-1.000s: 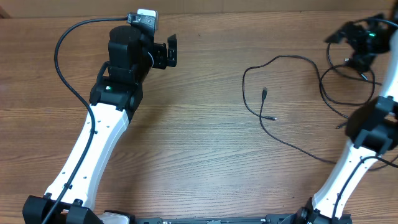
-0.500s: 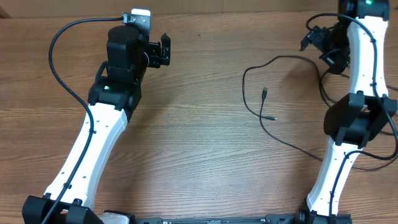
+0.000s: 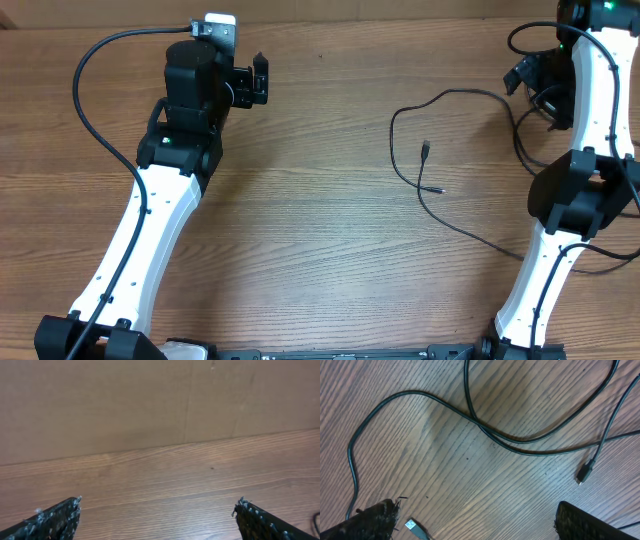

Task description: Untangle cables

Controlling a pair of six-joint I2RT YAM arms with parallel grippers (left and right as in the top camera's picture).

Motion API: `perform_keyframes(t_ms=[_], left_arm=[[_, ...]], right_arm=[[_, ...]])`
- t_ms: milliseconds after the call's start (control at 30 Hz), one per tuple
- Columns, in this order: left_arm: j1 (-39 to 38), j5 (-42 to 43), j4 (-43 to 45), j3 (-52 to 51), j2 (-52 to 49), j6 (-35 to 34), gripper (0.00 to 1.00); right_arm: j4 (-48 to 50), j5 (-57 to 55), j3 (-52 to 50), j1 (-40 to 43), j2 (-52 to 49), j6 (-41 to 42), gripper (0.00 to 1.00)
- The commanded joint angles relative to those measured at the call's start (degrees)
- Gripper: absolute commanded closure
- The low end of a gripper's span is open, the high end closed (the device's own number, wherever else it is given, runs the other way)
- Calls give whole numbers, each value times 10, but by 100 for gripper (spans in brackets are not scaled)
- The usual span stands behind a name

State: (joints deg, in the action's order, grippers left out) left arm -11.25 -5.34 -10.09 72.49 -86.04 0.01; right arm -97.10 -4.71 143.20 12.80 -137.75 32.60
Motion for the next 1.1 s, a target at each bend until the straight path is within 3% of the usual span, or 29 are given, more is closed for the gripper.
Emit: perform_keyframes(t_ms=[0, 367, 567, 867, 1067], left_arm=[[1, 42, 0, 3, -1, 8, 1], [0, 54, -2, 3, -1, -5, 0], [0, 54, -5, 3, -1, -31, 0], [0, 54, -6, 3, -1, -36, 0], [0, 54, -6, 3, -1, -62, 1]], right_arm=[[0, -8, 9, -3, 9, -13, 0], [0, -8, 9, -3, 16, -176, 0], [0, -9, 9, -3, 61, -211, 0], [0, -30, 7, -3, 204, -231, 0], [1, -31, -52, -3, 293, -226, 0]])
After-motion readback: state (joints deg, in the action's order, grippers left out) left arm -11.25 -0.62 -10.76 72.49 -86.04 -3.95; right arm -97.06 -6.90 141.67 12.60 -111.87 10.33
